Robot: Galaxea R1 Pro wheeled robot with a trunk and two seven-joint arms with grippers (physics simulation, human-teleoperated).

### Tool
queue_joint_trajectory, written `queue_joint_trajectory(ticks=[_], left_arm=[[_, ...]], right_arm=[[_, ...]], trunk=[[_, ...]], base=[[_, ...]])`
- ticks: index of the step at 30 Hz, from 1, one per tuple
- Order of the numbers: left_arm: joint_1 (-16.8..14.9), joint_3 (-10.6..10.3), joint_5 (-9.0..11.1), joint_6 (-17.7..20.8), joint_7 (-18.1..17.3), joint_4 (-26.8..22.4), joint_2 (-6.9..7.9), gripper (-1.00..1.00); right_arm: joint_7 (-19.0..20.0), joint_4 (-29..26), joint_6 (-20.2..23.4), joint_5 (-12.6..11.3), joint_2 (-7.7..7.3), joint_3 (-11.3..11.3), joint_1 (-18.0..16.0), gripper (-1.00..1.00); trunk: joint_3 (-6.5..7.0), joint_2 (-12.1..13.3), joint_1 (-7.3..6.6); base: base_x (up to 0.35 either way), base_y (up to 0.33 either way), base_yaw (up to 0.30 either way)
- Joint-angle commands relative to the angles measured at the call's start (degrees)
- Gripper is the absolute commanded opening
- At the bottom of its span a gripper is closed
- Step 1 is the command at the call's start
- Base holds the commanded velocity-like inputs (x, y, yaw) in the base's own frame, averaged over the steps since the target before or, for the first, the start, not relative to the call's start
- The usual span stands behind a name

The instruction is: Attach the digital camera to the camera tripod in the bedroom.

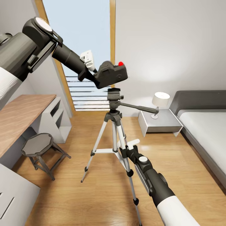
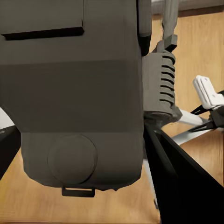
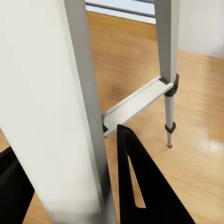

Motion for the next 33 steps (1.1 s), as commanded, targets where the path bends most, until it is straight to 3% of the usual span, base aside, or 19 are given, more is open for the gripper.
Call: queue_joint_trajectory(ticks=[1,12,24,33], left_arm=[[-0.13,-0.27,0.57,0.5,-0.09,0.59,0.04,-1.0],[-0.13,-0.18,0.67,0.36,0.02,3.61,-0.54,-1.0],[-0.13,-0.2,-0.03,-0.26,0.3,-1.85,-0.73,-1.0],[-0.13,-0.31,-0.11,-0.17,0.23,-2.83,-0.43,-1.0]], right_arm=[[0.25,-0.11,0.3,0.85,0.01,-0.07,-0.05,-1.0],[0.25,-0.36,0.3,0.85,-0.04,-0.04,-0.07,-1.0],[0.25,-0.36,0.32,0.91,-0.04,0.0,-0.05,-1.0],[0.25,-0.35,0.43,0.94,-0.04,0.01,-0.06,-1.0]], trunk=[[-0.11,-0.13,0.03],[-0.11,-0.13,0.03],[-0.11,-0.13,0.03],[-0.11,-0.13,0.03]], base=[[0.0,0.0,0.0],[0.0,0.0,0.0],[0.0,0.0,0.0],[0.0,0.0,0.0]])
